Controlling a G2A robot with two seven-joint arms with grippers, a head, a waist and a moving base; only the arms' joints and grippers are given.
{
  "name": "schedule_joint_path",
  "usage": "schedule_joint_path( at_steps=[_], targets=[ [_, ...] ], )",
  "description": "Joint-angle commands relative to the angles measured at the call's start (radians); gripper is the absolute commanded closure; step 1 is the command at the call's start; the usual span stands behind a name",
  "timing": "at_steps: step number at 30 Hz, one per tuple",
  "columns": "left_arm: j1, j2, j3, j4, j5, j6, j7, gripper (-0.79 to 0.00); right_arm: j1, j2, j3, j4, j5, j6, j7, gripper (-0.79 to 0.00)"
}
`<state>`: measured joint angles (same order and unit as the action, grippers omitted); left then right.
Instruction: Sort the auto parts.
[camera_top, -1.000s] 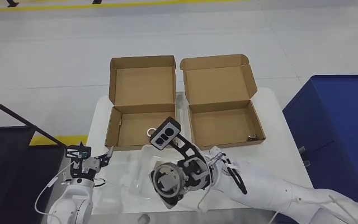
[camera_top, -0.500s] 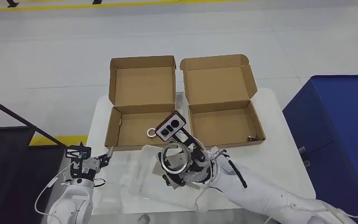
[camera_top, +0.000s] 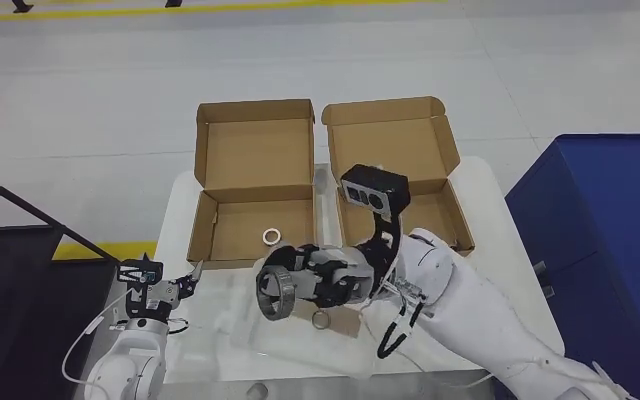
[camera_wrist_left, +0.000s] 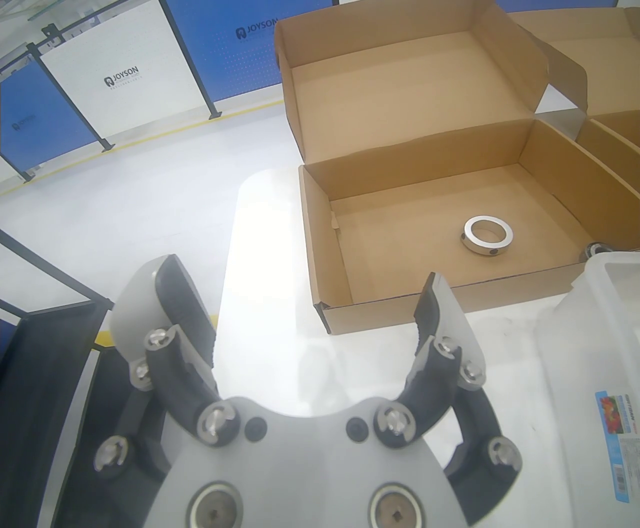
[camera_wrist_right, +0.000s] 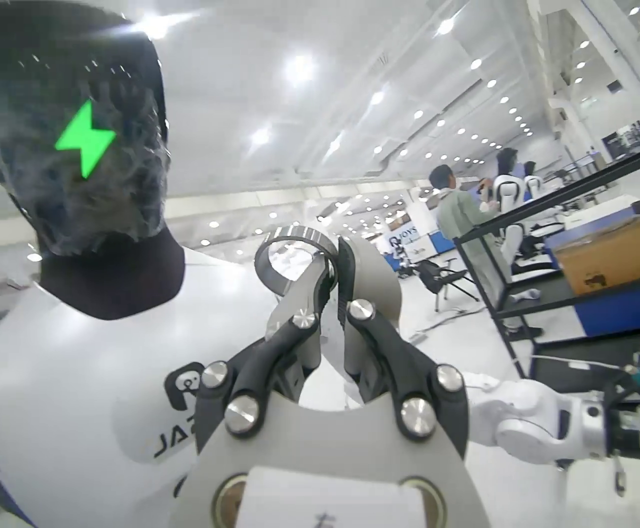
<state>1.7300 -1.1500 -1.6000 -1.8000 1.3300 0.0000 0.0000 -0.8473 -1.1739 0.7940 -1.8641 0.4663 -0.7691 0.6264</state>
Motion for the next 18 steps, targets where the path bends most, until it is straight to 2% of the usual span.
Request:
schedule_joint_path(
  at_steps=[1,7,9,14,18],
  targets=[
    [0.000,0.000,0.000,0.000,0.000,0.000,0.000,-0.785,0.000,0.000,0.000,0.000,-0.001,0.000,0.001,0.000],
    [0.000,0.000,0.000,0.000,0.000,0.000,0.000,-0.785,0.000,0.000,0.003,0.001,-0.011,0.006,0.000,0.000],
    [0.000,0.000,0.000,0.000,0.000,0.000,0.000,-0.785,0.002,0.006,0.051,-0.019,-0.209,0.074,-0.008,0.000],
    [0.000,0.000,0.000,0.000,0.000,0.000,0.000,-0.785,-0.060,0.019,0.145,-0.209,-0.761,0.302,-0.100,0.000],
    [0.000,0.000,0.000,0.000,0.000,0.000,0.000,-0.785,-0.111,0.026,0.178,-0.328,-1.028,0.439,-0.110,0.000]
  ],
)
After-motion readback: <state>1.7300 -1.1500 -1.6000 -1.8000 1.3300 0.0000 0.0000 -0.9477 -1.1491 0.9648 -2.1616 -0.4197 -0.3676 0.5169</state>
